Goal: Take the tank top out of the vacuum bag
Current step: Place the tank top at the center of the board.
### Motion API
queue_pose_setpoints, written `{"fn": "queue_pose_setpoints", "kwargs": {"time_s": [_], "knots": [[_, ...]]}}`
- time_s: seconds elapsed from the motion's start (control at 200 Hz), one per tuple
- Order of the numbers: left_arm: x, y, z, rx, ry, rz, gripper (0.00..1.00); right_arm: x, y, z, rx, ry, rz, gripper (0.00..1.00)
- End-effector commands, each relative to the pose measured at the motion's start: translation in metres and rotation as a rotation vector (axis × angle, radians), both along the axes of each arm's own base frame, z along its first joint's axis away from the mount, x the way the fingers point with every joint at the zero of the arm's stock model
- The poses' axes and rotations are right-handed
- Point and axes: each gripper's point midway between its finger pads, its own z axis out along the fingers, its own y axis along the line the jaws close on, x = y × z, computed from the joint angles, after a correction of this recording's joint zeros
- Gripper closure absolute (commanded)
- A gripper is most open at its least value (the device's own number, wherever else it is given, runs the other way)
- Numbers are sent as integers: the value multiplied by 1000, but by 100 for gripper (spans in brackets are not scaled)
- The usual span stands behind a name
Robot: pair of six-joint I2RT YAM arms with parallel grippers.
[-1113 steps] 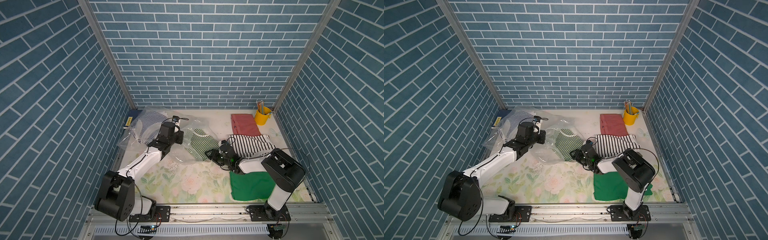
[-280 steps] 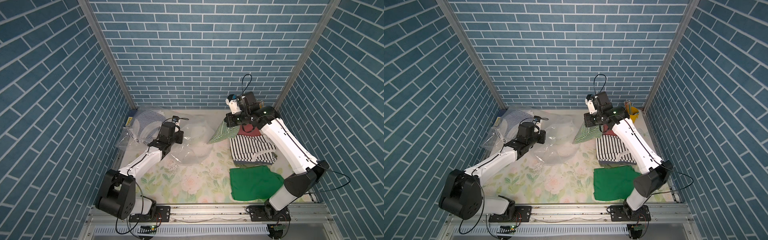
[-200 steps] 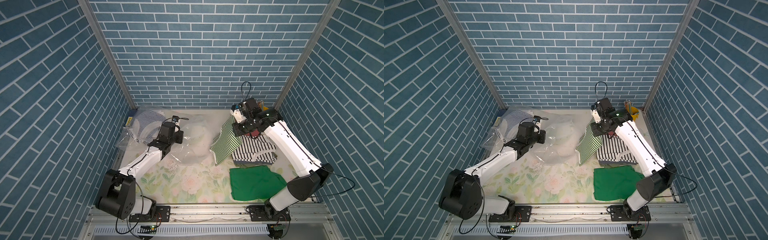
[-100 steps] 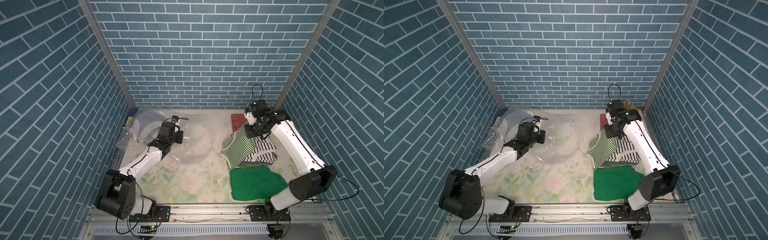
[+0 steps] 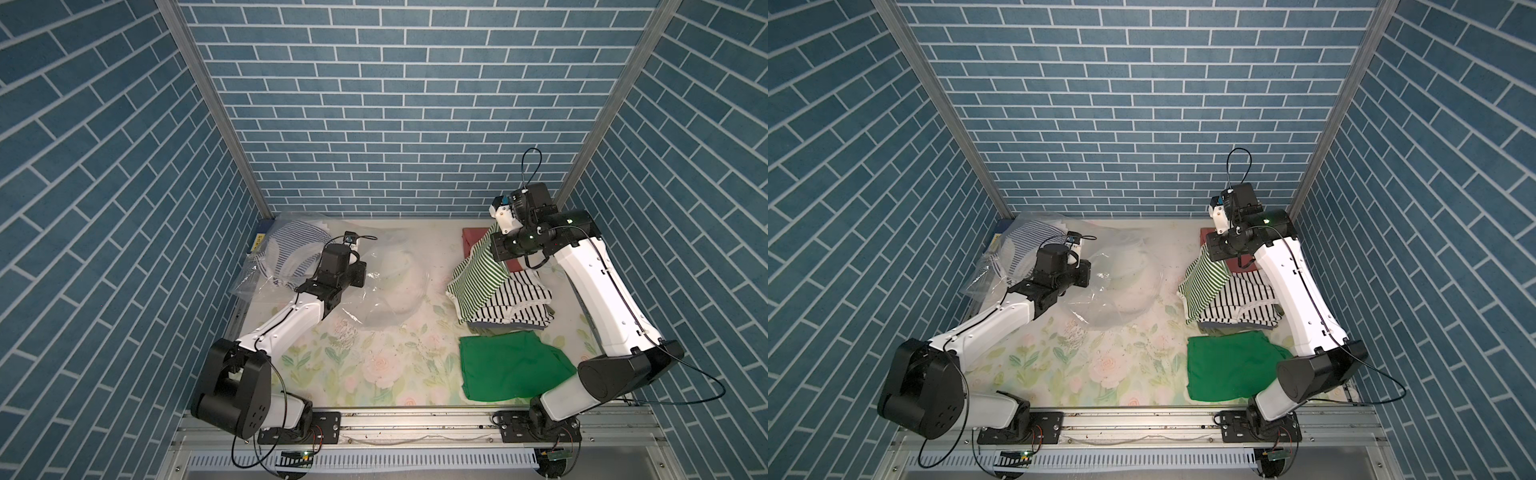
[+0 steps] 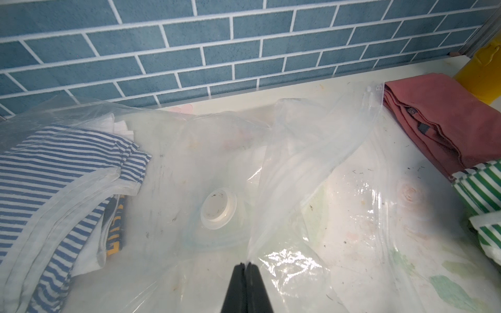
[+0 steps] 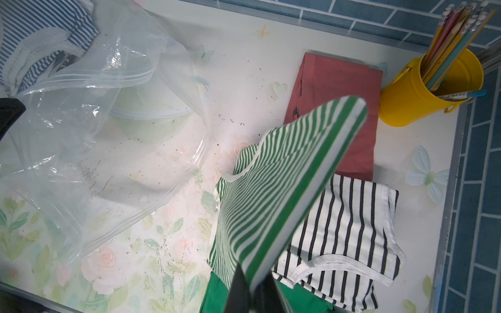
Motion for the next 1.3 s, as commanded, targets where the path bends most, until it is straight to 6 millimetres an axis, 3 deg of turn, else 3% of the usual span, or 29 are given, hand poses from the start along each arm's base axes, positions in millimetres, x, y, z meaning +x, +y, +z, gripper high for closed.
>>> {"fn": "queue_pose_setpoints", "kwargs": {"time_s": [0.0,0.19,0.355,0.615,1.07,1.295], "knots": [[1,5,3,14,-4,11,99,-2,2,16,23,-40,16,100],[1,4,4,12,-7,7,99,-4,-16,7,-55,-29,-19,100],[1,5,5,11,-7,9,99,-5,-44,-15,-169,29,-83,100],[1,4,2,13,-2,9,99,-9,-83,-28,-266,61,-176,100],[1,4,2,14,-1,9,99,-18,-163,-123,-450,257,-435,100],[1,6,3,17,-4,12,99,-21,-186,-157,-446,299,-510,100]]}}
